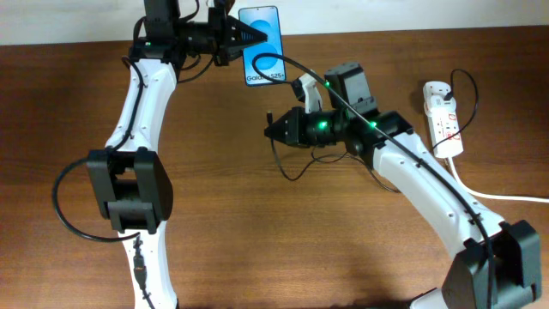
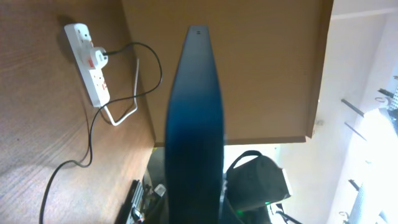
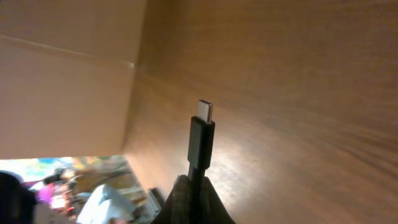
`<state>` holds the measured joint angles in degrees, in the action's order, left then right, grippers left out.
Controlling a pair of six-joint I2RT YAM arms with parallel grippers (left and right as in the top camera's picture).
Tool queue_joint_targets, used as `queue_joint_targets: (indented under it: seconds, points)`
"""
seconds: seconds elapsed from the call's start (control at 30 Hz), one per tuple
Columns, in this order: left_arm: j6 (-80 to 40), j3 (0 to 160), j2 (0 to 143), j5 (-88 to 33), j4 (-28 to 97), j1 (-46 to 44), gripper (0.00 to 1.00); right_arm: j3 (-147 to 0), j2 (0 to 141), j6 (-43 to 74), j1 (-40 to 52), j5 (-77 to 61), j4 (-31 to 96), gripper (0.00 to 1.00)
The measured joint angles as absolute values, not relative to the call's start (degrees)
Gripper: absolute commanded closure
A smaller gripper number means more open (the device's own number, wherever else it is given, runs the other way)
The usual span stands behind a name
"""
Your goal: Plug charger to phone and switch on socket
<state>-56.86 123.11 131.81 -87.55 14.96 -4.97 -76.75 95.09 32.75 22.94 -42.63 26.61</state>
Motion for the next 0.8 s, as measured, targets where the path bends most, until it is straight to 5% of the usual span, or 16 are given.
queue_joint_targets:
  seconds: [0.8]
  points:
    - [-56.60,123.11,131.81,-85.67,15.42,-4.91,1.00,-81.34,94.76,28.08,22.94,-43.00,23.90,0.96]
